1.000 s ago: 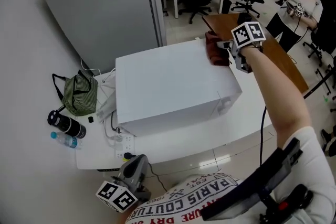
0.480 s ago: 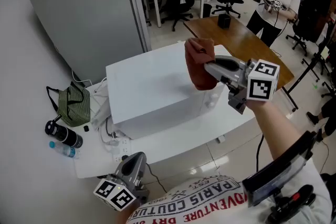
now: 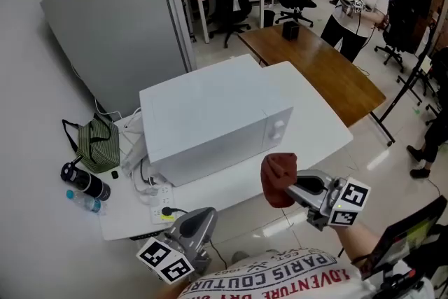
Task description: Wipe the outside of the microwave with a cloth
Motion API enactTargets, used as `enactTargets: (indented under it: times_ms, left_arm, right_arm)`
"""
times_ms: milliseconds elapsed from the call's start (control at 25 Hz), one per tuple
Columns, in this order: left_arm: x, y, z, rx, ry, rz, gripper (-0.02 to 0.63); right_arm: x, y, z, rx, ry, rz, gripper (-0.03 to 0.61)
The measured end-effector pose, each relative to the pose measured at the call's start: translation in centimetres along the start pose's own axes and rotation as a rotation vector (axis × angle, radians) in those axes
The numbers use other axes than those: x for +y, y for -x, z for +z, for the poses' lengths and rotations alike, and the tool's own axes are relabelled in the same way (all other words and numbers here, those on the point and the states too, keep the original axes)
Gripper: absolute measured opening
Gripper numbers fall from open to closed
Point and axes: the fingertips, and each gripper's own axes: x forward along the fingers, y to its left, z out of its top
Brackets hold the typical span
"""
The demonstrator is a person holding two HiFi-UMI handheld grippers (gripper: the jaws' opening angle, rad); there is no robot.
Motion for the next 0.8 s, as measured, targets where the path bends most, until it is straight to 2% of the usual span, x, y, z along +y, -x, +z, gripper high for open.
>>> enactTargets:
  times_ms: [160,440,800]
  left_arm:
    - [-2.7,-1.0,-1.0,0.005,-0.013,0.019,0.005]
    - [-7.3,-2.8,-3.3,-0.016,-0.01,0.091,0.005]
    - [-12.9,-5.0,-2.3,-0.021,-0.133,0.065,0.005]
  right_arm:
    - [0.6,1.4,-3.4,0.041,-0.026,0.016,0.044]
    - [3.1,5.1,-3.4,0.078,0.021,0.107,0.043]
    - [3.6,8.4,-2.4,0.096,0.032,0.136,0.041]
